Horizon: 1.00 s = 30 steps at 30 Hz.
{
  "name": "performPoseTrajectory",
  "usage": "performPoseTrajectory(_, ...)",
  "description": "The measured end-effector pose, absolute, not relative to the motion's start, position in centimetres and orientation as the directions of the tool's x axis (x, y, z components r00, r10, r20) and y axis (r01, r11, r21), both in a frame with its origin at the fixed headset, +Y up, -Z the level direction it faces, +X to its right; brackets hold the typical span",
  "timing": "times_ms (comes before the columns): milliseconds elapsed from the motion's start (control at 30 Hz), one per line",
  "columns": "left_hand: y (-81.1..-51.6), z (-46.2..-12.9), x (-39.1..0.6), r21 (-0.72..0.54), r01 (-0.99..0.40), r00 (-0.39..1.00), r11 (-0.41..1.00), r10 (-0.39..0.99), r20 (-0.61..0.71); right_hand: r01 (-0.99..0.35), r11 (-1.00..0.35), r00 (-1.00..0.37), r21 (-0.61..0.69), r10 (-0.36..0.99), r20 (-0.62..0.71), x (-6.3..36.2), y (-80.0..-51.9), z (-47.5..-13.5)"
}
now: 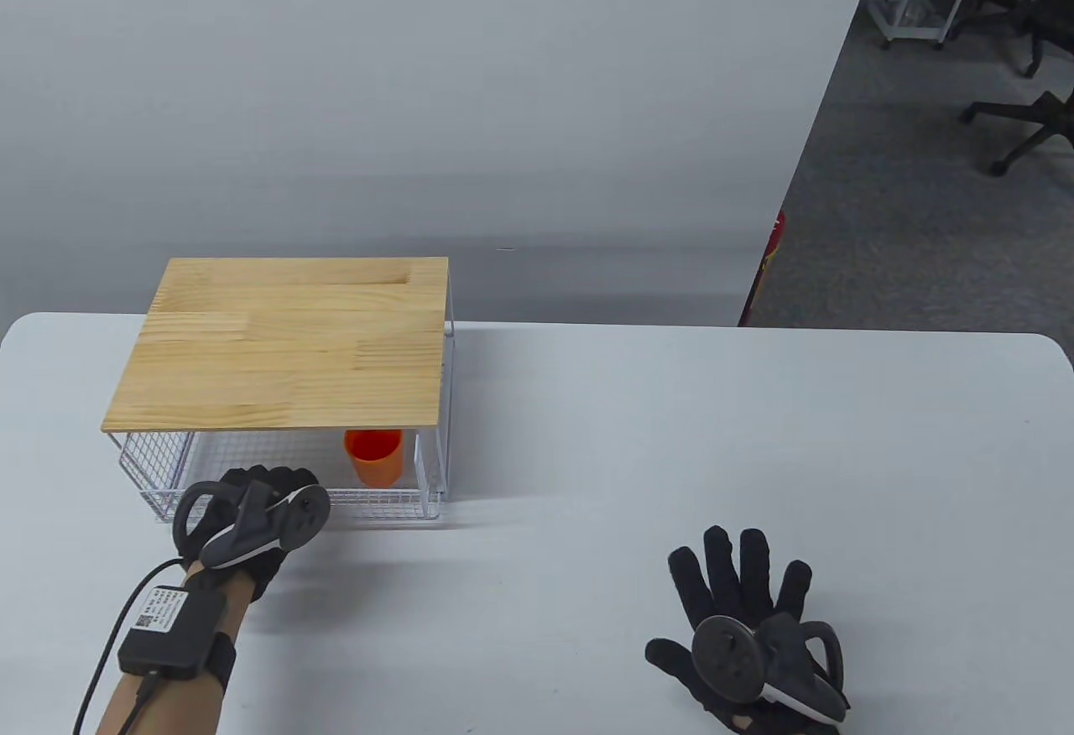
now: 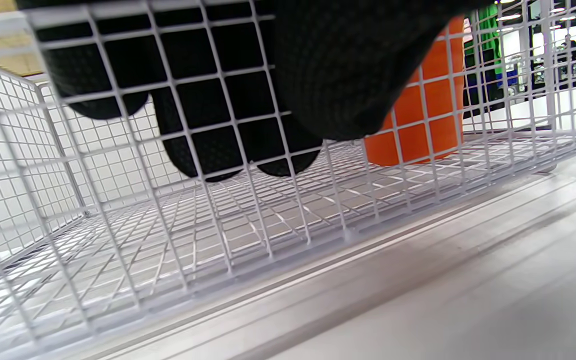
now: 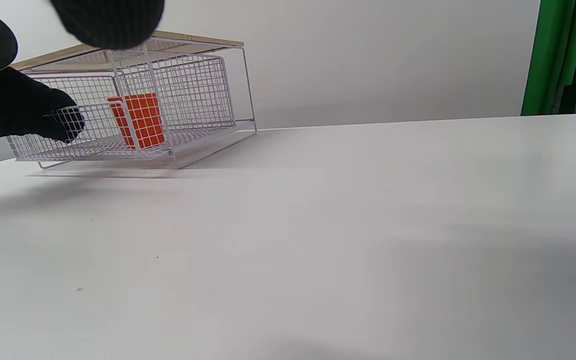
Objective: Take the cup out of the mesh sliding drawer
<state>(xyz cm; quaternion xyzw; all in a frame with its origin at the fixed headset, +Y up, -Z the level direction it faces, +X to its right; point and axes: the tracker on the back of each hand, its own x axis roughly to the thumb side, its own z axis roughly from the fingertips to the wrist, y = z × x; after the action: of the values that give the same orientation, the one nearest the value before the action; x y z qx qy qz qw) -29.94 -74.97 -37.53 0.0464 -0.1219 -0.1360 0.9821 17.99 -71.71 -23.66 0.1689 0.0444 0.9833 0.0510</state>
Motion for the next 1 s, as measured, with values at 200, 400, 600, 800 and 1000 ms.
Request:
performPoseTrajectory(200, -74.8, -37.0, -29.9, 0.13, 0.25, 0.932, 0.959, -0.275, 0.237, -0.085, -0.991, -0.937, 0.105, 0.115, 0.331, 17.9, -71.8, -23.7)
performPoseTrajectory(400, -74.9, -36.4, -29.9, 0.136, 0.243, 0.93, 0.96, -0.271, 0.25, -0.078, -0.991, -0.937, 0.112, 0.112, 0.331, 17.8, -71.8, -23.7)
performPoseTrajectory(600, -74.8, -35.9, -29.8, 0.141, 0.247, 0.926, 0.959, -0.276, 0.258, -0.078, -0.991, -0.936, 0.11, 0.111, 0.334, 17.7, -71.9, -23.7)
performPoseTrajectory(800, -74.9, -35.3, -29.8, 0.148, 0.249, 0.923, 0.957, -0.281, 0.262, -0.077, -0.991, -0.937, 0.113, 0.11, 0.333, 17.7, -71.9, -23.7)
performPoseTrajectory(1000, -75.1, -34.7, -29.9, 0.154, 0.251, 0.921, 0.956, -0.285, 0.266, -0.076, -0.991, -0.935, 0.114, 0.111, 0.336, 17.6, -71.9, -23.7)
